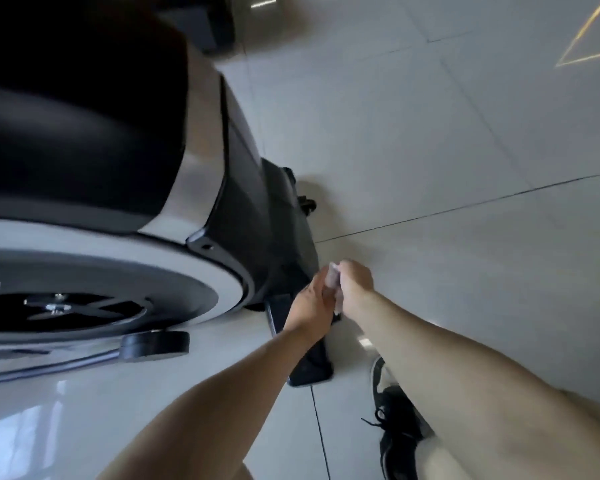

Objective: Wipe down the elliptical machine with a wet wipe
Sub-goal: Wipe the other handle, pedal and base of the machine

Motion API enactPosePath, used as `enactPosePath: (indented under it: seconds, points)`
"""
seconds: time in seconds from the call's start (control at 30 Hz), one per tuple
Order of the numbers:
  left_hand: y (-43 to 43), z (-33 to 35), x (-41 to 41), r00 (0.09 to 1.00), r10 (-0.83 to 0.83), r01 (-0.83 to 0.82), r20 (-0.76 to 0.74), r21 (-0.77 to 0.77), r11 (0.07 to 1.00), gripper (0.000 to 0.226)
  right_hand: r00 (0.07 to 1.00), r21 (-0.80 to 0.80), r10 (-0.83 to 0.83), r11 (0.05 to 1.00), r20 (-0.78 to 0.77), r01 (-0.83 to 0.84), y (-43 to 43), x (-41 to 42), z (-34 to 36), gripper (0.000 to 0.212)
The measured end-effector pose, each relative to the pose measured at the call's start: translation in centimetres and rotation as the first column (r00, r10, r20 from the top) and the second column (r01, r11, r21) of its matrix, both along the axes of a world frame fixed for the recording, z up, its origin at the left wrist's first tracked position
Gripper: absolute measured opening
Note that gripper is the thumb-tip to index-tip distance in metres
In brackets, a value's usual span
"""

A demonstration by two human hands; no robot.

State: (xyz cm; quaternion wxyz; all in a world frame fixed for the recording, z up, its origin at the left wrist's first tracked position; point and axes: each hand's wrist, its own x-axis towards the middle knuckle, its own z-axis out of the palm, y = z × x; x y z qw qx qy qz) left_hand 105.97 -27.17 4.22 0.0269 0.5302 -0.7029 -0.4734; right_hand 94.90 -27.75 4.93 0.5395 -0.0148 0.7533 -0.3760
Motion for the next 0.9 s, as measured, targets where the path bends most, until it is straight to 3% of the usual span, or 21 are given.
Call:
enactPosePath:
  seconds: [0.07,0.13,0.23,0.37,0.47,0.63,0.77,0.9]
  points:
    - [-0.2,3.8,-2.7,1.000,-0.015,0.016,-0.027,0.024,1.000,0.054,0.986,0.002,-0.139,0.990,0.089,0.139,0.0,-2.6,3.6,0.031]
    - [-0.2,7.5,-5.3,0.998,-0.034,0.036,-0.053,0.043,0.998,0.048,0.947,-0.008,-0.275,0.960,0.163,0.280,0.2,-5.2,7.1,0.031]
    - [-0.4,13.0,-9.5,0.996,-0.082,0.086,-0.042,0.090,0.992,0.043,0.835,-0.028,-0.471,0.866,0.285,0.499,1.1,-9.4,12.3,0.035]
    - [0.0,21.3,-14.8,0.977,-0.196,0.204,-0.079,0.102,0.974,0.042,0.713,-0.023,-0.616,0.751,0.335,0.660,3.1,-14.4,20.5,0.032]
    - [0.3,28.4,-19.1,0.962,-0.249,0.257,-0.107,0.068,0.964,0.038,0.662,-0.030,-0.672,0.694,0.332,0.720,4.6,-18.1,27.1,0.023]
    - [1.8,37.9,-26.9,0.933,-0.339,0.340,-0.119,-0.017,0.940,0.028,0.669,-0.063,-0.697,0.679,0.256,0.731,8.6,-24.4,39.4,0.027]
    - [4.0,44.7,-33.6,0.877,-0.453,0.446,-0.162,-0.081,0.891,0.016,0.631,-0.126,-0.737,0.620,0.242,0.774,12.7,-29.1,46.9,0.020]
    - [7.1,50.6,-38.7,0.818,-0.566,0.552,-0.107,-0.133,0.823,0.018,0.577,-0.189,-0.785,0.546,0.226,0.816,17.0,-32.6,53.2,0.016]
